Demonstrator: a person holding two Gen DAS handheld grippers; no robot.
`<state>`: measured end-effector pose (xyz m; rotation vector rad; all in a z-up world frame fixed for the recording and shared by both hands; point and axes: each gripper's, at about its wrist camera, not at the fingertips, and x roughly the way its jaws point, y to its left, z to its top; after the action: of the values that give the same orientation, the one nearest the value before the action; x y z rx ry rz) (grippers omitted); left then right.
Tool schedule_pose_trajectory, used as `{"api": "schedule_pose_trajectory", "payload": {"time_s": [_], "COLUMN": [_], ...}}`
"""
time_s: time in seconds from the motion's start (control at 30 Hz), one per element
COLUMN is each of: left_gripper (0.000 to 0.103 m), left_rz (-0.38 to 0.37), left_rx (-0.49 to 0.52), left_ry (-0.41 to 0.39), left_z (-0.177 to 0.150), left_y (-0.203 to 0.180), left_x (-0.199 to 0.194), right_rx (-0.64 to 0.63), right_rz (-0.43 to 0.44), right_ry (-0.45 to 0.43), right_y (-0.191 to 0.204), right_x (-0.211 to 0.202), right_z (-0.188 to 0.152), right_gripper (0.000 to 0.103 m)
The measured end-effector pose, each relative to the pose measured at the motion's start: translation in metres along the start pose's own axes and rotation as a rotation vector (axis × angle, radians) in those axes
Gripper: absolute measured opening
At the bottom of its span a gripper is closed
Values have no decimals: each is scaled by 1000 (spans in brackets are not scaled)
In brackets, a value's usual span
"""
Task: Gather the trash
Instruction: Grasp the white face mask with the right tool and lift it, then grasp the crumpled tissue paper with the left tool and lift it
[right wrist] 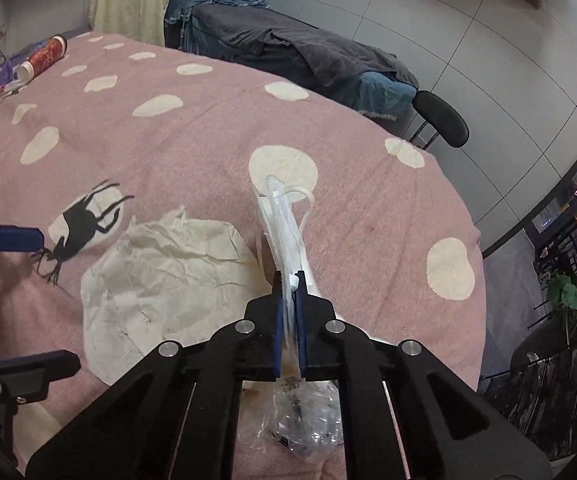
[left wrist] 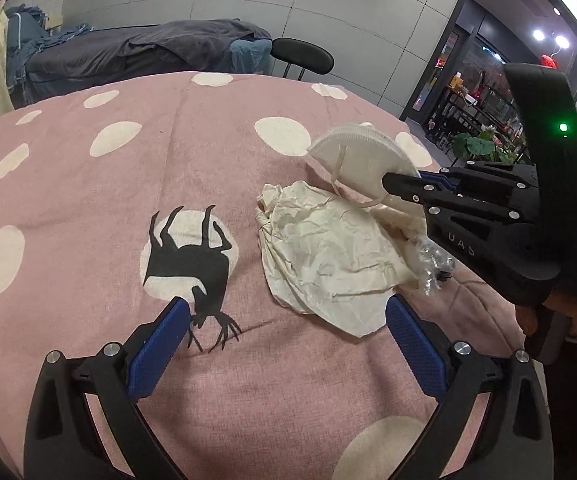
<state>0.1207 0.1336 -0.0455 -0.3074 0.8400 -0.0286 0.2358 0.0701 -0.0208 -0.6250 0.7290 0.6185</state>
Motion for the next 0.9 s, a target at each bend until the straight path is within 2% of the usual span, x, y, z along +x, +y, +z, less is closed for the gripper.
{"api": "schedule_pose_trajectory", "payload": {"time_s": [0.17,0.27,0.37,0.47,0.53,0.6,0.67,0.73,0.9], "left_gripper": [94,80,72,58,39,27,20,15,13], "left_rz": [-16,-4,-6,-32,-31,-27,-33,-41,-45], "left_rx": [8,5,-11,-35,-44,-44,-51,-60,-63], "left_ry": [6,35,40,45,48,50,46,29,-57], "left_z": [10,14,18,22,22,22,21,21,25], "left_y": [-9,-8,-5,-3,-5,-7,-8,-10,-18], "left_x": [12,27,35,38,40,42,42,39,15], "right_rx": [98,143,177,203,219,239,260,271,324], "right_rz": [13,11,15,16,14,14,19,18,21], "right_ry": [-82,-115,-157,-180,-193,-200,-201,-200,-203], "right_y": [-21,-32,-40,-46,-49,-52,-54,-55,-63], "right_x": [-30,-47,-67,-80,-86,-91,-94,-96,-105], "right_z": [7,7,3,-3,-8,-15,-22,-29,-46], "right_gripper": [5,5,5,5,5,6,5,5,5]}}
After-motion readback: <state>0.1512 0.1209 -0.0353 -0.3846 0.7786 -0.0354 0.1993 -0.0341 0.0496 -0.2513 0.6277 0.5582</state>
